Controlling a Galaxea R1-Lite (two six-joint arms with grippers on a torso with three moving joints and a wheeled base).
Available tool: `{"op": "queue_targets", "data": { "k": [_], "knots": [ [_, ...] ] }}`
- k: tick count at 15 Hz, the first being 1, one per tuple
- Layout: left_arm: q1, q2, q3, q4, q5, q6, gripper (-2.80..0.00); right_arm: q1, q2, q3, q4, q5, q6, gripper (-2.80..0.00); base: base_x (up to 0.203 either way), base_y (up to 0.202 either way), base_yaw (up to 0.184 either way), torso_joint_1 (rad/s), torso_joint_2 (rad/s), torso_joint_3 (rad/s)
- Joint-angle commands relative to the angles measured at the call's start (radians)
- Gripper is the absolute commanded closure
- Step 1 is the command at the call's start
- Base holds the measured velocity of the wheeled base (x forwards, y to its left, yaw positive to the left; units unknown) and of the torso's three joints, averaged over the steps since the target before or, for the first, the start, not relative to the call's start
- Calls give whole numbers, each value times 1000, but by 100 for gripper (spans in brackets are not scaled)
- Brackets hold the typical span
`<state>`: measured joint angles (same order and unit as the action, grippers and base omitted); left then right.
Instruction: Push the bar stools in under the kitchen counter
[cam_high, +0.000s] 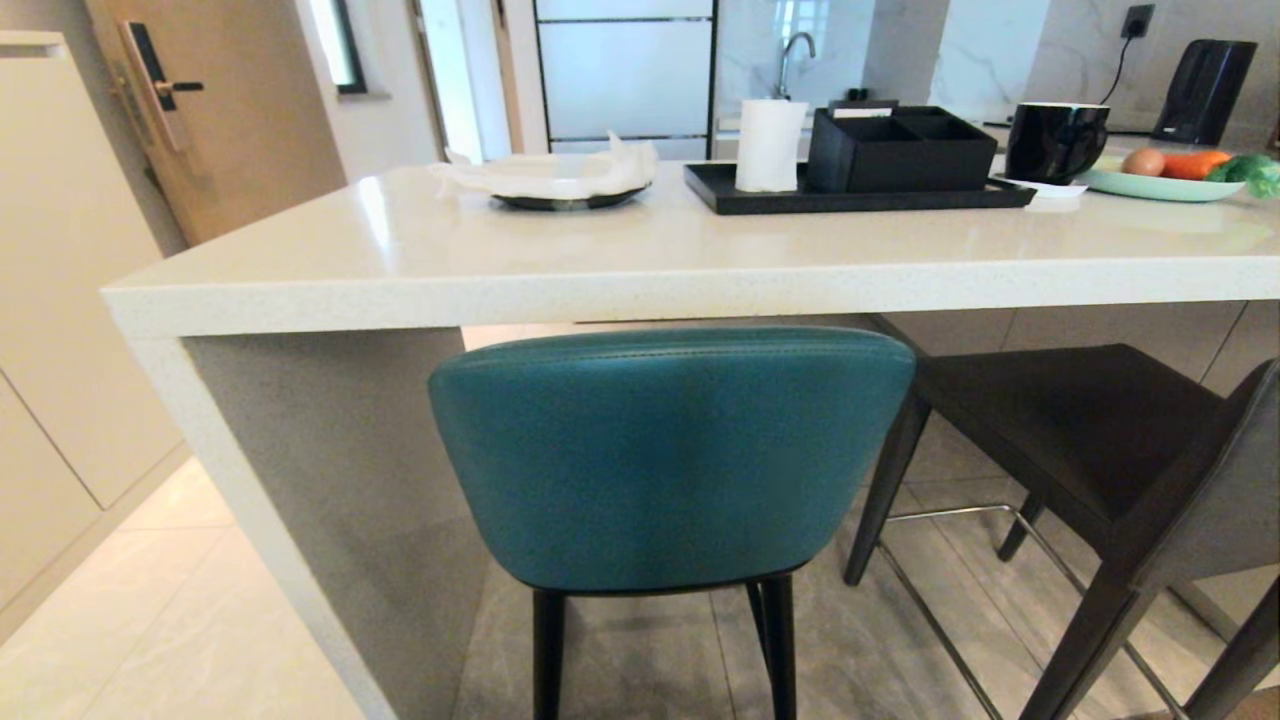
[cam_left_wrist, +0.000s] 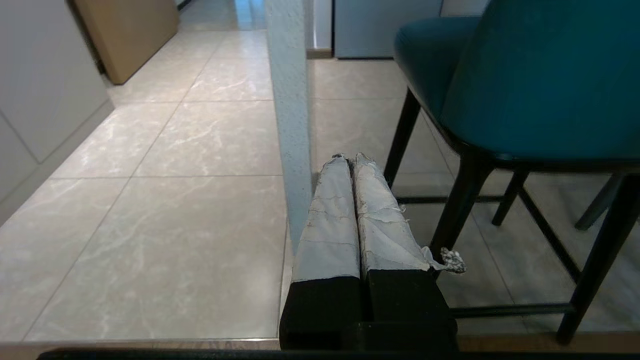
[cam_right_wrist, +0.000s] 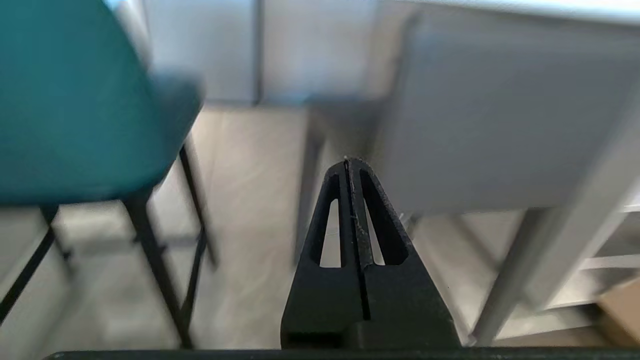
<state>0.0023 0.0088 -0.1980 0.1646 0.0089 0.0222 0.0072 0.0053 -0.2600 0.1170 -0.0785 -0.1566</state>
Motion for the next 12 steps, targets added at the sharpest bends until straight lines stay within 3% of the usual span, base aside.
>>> {"op": "queue_targets", "data": {
  "k": [1, 3, 5, 12],
  "knots": [
    [0, -7, 123, -92, -7, 17, 0, 0, -5, 144, -60, 11, -3, 0, 0, 0, 0, 0, 0, 0],
    [0, -7, 202, -161, -15, 35, 0, 0, -5, 264, -171, 40, 12, 0, 0, 0, 0, 0, 0, 0],
    [-1, -7, 198, -171, -27, 48, 0, 0, -5, 262, -122, 100, 39, 0, 0, 0, 0, 0, 0, 0],
    [-2, -7, 198, -169, -29, 44, 0, 0, -5, 262, -111, 82, 124, 0, 0, 0, 0, 0, 0, 0]
  ]
}}
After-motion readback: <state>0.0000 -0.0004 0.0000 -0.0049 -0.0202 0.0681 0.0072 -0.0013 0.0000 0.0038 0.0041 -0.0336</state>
